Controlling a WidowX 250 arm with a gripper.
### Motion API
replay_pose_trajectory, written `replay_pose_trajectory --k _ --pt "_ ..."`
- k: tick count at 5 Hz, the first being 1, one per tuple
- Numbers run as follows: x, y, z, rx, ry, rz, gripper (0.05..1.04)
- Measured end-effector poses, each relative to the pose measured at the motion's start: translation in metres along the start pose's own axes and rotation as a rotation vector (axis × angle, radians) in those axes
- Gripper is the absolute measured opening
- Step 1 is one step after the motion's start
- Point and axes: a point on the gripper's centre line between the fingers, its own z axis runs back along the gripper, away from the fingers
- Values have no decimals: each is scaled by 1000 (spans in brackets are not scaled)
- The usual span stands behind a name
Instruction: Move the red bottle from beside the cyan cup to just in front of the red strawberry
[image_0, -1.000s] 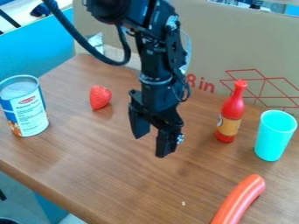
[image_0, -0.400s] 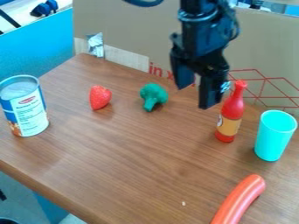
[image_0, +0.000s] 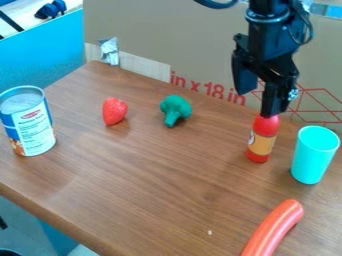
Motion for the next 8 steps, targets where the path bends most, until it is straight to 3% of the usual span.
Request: replay_pose_trajectory --k 2,4,6,8 --pt "15 10 -35 23 80 12 1002" --pt "22 15 -49 -8 54 43 945" --pt "29 16 -46 -17 22 86 404" --pt "21 30 -46 3 30 153 361"
